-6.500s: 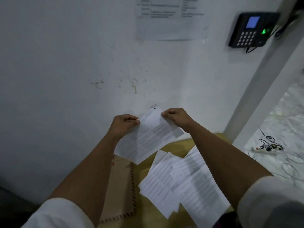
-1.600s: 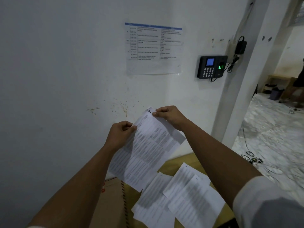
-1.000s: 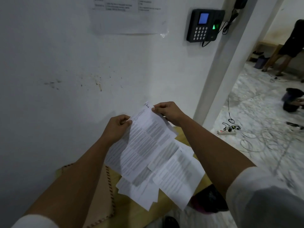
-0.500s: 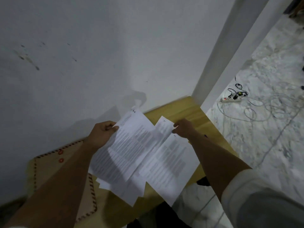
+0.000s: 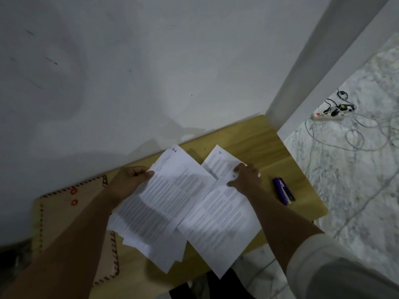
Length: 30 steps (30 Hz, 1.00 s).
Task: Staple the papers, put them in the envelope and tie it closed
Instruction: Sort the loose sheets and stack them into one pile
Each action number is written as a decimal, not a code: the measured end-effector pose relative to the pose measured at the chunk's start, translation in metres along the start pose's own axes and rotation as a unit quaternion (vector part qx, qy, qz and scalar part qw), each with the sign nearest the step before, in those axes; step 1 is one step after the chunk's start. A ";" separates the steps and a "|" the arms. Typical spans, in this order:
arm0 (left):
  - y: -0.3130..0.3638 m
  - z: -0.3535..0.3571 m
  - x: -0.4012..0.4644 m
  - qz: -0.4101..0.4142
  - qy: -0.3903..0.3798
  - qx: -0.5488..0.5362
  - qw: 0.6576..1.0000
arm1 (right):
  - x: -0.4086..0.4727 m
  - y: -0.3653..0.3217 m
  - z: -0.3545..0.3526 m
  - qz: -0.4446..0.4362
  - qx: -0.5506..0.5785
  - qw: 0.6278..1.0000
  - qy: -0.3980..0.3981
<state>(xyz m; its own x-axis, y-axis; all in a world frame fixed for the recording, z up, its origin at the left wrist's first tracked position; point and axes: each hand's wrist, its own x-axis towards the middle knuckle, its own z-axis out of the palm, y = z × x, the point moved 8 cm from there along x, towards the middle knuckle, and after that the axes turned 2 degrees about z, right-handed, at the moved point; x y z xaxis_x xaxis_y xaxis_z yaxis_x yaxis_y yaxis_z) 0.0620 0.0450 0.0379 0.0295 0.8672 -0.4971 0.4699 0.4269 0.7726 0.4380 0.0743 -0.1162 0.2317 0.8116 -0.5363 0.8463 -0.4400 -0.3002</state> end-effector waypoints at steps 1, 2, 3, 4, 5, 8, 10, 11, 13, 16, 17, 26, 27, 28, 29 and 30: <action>0.000 0.001 -0.002 -0.002 0.002 -0.004 1.000 | 0.000 0.001 0.000 0.000 -0.001 1.000 0.002; -0.001 0.000 -0.003 -0.004 0.007 -0.005 1.000 | 0.000 0.001 0.000 -0.006 -0.002 1.000 0.006; -0.003 -0.001 -0.004 -0.006 0.012 -0.006 1.000 | -0.001 0.000 -0.001 -0.014 -0.007 1.000 0.010; -0.004 -0.001 -0.006 -0.007 0.016 -0.004 1.000 | -0.001 -0.001 -0.001 -0.021 -0.008 1.000 0.011; -0.005 -0.002 -0.007 -0.007 0.019 -0.002 1.000 | 0.000 -0.002 -0.001 -0.023 -0.006 1.000 0.008; -0.006 0.000 -0.012 -0.004 0.022 -0.001 1.000 | 0.007 0.001 0.000 -0.030 0.027 0.999 0.000; -0.006 0.002 -0.015 -0.004 0.022 0.006 1.000 | 0.011 0.003 0.000 -0.050 0.054 0.997 0.014; -0.006 0.004 -0.015 -0.003 0.019 0.007 1.000 | 0.010 0.002 -0.002 -0.060 0.049 0.997 0.023; -0.007 0.007 -0.015 -0.001 0.011 0.002 1.000 | 0.010 0.001 -0.006 -0.056 0.024 0.997 0.050; -0.005 0.010 -0.018 0.008 0.018 -0.005 1.000 | 0.010 0.000 -0.009 -0.046 -0.022 0.995 0.085; -0.004 0.011 -0.019 0.012 0.021 -0.004 1.000 | 0.006 -0.001 -0.011 -0.049 -0.025 0.995 0.085; 0.030 -0.008 -0.067 0.062 0.011 0.003 0.998 | -0.060 -0.042 -0.088 -0.157 0.162 0.974 0.013; 0.036 -0.013 -0.075 0.072 0.010 -0.002 0.997 | -0.074 -0.051 -0.104 -0.171 0.187 0.967 0.006; 0.043 -0.020 -0.084 0.088 0.009 -0.005 0.996 | -0.090 -0.061 -0.120 -0.183 0.206 0.961 -0.001; 0.051 -0.027 -0.094 0.107 0.010 -0.002 0.994 | -0.107 -0.071 -0.135 -0.191 0.219 0.957 -0.008; 0.059 -0.033 -0.105 0.128 0.013 0.006 0.992 | -0.123 -0.082 -0.149 -0.200 0.230 0.952 -0.014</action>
<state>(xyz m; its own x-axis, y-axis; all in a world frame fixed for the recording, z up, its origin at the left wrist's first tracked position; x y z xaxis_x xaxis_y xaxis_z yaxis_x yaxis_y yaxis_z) 0.0574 -0.0118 0.1489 0.1267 0.9528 -0.2759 0.4597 0.1900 0.8675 0.4117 0.0675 0.0921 -0.0826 0.9422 -0.3246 0.5626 -0.2248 -0.7956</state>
